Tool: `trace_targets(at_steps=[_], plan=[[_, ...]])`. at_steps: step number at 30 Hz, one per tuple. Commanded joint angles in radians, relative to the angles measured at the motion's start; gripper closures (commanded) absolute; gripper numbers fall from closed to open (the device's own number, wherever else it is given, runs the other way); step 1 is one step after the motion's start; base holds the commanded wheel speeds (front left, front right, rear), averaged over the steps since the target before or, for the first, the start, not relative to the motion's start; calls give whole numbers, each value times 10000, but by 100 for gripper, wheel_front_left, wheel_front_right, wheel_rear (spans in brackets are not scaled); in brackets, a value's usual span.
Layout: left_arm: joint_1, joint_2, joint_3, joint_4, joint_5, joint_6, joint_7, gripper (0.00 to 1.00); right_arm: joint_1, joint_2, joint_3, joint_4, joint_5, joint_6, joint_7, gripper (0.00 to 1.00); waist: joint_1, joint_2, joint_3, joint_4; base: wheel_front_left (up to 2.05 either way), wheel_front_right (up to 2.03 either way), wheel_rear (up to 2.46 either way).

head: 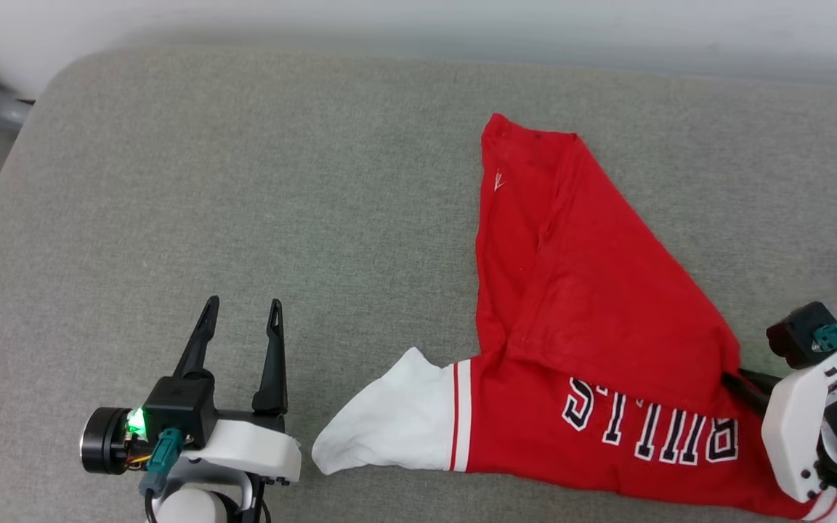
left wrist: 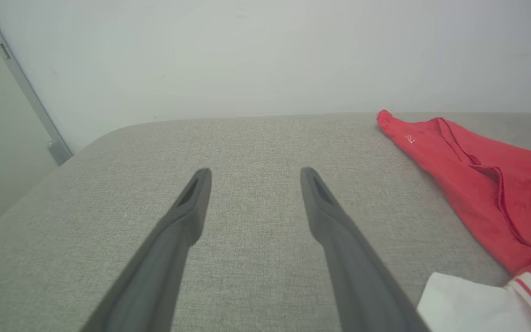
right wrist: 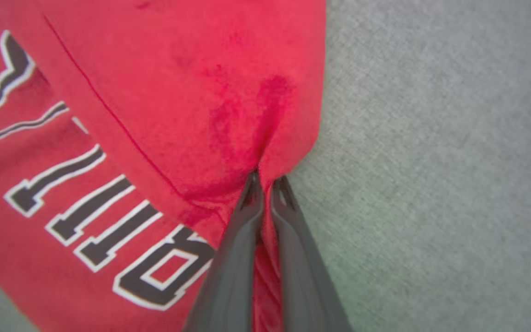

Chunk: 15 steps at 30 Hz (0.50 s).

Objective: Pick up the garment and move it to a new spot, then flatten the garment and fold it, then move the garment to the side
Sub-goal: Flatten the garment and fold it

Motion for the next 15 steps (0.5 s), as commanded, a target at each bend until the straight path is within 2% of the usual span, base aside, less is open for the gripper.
trace_targets(at_steps=[1,7,15], plan=[[113,12,32,-29,46,9,-26,0,205,162,-126,-280,200,-4,-325,100,-1,0,-236,-148,0,0,0],[332,8,133,-140,82,-3,-26,0,706,298,-1168,-1728,129,-7,-1254,100,-1,0,-472,-366,0,0,0],[306,-16,73,-215,144,-51,-26,0,702,794,-2645,-3469,-435,-8,-1274,100,-1,0,-387,-374,0,0,0]])
